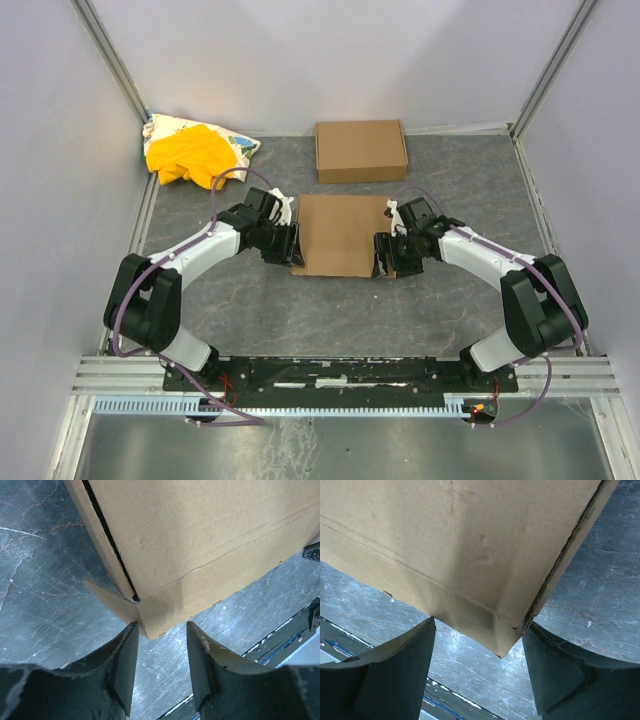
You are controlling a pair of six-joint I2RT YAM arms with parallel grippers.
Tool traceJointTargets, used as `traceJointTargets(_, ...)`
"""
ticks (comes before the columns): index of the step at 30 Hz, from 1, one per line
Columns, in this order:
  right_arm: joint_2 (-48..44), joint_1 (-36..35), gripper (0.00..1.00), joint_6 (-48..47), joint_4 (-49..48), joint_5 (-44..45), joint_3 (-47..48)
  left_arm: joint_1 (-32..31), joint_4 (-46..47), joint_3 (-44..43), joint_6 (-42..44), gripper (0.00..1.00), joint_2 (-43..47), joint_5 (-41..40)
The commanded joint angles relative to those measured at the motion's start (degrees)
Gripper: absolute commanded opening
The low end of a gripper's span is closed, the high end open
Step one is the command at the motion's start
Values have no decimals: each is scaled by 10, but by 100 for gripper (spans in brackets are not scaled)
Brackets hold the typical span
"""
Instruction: Fold the paper box
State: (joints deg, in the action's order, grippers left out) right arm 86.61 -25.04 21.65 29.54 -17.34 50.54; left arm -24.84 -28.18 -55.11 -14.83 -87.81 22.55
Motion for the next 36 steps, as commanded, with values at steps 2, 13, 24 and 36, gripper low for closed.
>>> traceJointTargets(2, -3, -2, 77, -7, -42, 14, -11, -1, 14, 1, 18, 51, -8, -14)
traceJointTargets(13, -32, -2, 77, -8, -53, 10, -21, -1, 36, 9, 5, 50, 9, 19)
traceJointTargets(24, -49, -2, 80, -10, -28, 0, -5, -1, -5, -18, 10, 60, 11, -42)
traceJointTargets(36, -51, -2, 78, 1, -36, -35, 2, -1, 38, -4, -1, 59, -2, 25)
